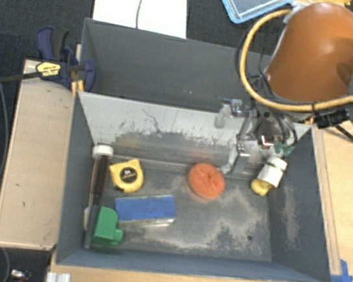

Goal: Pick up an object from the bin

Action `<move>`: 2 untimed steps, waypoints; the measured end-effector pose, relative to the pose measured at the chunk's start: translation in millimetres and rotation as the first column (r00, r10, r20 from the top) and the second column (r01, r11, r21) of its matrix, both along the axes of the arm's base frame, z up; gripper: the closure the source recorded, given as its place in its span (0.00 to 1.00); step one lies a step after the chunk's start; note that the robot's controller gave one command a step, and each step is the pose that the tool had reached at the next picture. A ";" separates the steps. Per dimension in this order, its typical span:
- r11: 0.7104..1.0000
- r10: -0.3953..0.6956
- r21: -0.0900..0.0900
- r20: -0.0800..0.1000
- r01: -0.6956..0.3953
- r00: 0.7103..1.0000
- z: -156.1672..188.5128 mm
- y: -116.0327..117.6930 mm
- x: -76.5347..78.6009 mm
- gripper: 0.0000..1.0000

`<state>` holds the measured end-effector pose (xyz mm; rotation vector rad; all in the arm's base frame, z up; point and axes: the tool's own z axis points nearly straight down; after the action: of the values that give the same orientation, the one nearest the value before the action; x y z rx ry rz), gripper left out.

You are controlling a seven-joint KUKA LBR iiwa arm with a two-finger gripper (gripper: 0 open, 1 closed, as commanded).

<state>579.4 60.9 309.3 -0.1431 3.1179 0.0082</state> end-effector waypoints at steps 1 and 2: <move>0.998 0.058 -0.002 0.006 -0.058 0.998 -51.6 -18.6 12.4 0.00; 1.000 -0.028 0.002 0.012 0.028 1.000 -109.1 5.1 -12.7 0.00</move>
Offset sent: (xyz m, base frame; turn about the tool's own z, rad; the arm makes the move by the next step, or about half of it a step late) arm -0.0252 0.0156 -0.1340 0.0522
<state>566.8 66.0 200.2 -0.0993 3.1070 0.0094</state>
